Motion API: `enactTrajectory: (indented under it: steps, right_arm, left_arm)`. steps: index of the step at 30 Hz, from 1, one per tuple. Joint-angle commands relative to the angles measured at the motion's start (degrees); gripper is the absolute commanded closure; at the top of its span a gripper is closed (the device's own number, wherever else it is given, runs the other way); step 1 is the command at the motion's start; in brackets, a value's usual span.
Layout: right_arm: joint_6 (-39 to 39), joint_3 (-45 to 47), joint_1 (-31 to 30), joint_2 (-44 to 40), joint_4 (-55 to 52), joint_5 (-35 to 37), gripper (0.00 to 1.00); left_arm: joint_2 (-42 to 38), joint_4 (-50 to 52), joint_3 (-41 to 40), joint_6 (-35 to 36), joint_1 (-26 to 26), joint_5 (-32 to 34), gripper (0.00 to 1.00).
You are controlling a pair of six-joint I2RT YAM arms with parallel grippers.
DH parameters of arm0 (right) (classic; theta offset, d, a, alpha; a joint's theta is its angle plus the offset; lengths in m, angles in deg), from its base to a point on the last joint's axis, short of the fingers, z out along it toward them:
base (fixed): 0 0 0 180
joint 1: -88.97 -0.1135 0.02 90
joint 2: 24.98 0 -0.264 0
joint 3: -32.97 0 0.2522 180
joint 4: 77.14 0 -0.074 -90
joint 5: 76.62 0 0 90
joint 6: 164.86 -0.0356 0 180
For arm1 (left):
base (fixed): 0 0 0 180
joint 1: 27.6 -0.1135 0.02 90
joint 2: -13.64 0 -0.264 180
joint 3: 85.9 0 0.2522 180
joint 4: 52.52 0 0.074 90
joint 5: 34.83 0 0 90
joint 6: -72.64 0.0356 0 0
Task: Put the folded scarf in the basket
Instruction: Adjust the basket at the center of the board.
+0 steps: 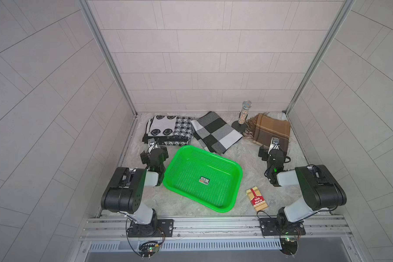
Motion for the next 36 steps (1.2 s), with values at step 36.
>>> enactTrajectory:
  steps: [36]
  right_arm:
    - [-41.28, -15.09, -9.56, -48.05, -59.4, 7.77, 0.0]
  left_arm:
    - [-44.29, 43.72, 11.76, -22.9, 3.45, -0.66, 0.0]
